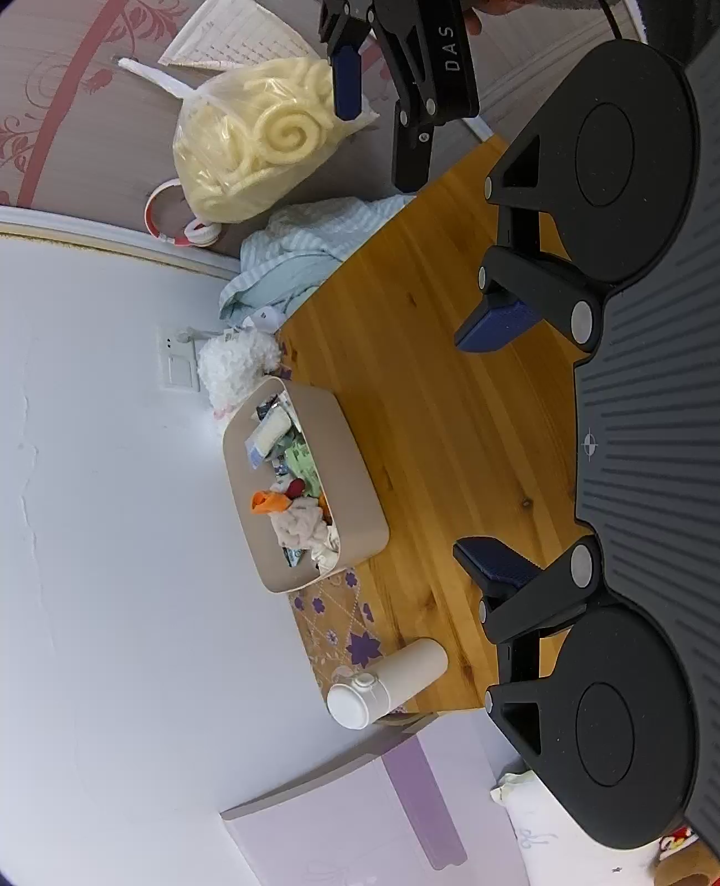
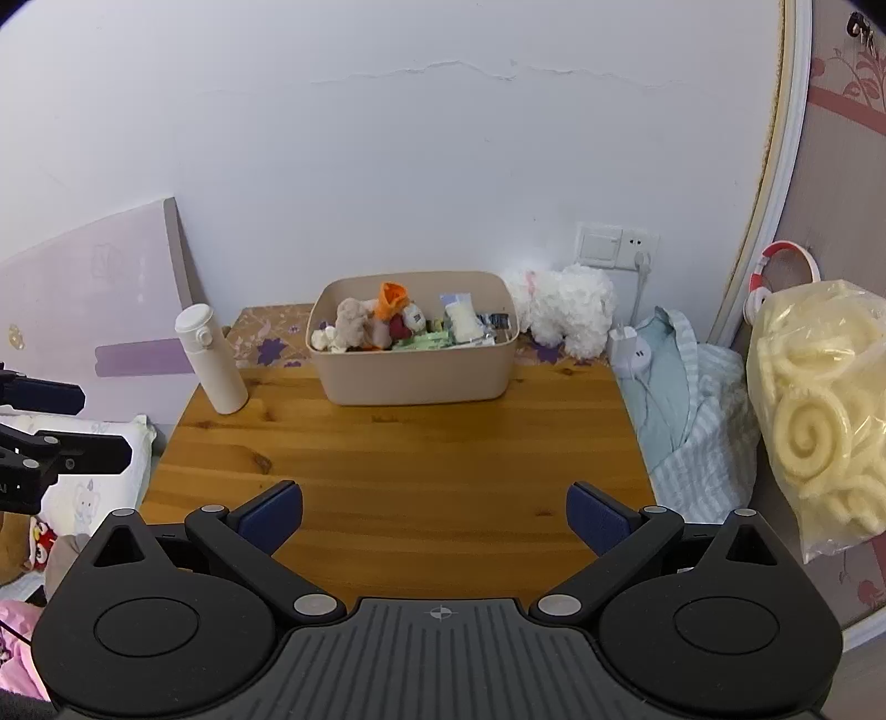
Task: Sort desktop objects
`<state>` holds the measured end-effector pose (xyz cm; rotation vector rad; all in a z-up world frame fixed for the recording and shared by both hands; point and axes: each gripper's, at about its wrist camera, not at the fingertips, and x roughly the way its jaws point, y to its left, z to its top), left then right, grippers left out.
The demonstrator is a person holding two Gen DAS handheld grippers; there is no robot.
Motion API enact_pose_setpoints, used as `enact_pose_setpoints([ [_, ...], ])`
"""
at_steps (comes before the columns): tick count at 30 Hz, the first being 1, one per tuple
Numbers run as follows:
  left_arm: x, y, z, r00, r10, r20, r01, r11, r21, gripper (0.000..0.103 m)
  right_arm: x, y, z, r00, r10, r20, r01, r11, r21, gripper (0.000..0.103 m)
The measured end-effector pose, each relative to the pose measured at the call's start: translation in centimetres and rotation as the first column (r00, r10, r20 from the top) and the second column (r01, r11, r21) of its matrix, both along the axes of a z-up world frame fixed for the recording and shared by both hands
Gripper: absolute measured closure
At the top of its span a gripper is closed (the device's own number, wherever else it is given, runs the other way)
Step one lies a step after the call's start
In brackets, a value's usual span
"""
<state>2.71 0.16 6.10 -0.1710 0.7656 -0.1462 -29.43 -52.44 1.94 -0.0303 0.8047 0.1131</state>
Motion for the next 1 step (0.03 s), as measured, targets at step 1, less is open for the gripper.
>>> enact_pose_setpoints([
  [1,0.0,0.04,-0.04,1.0,-0.002,0.0,0.002,1.0,-0.002,0.028,0.01,0.04,-0.06,1.0,0.0,-0.005,0.0,1.0,0.001,0.0],
])
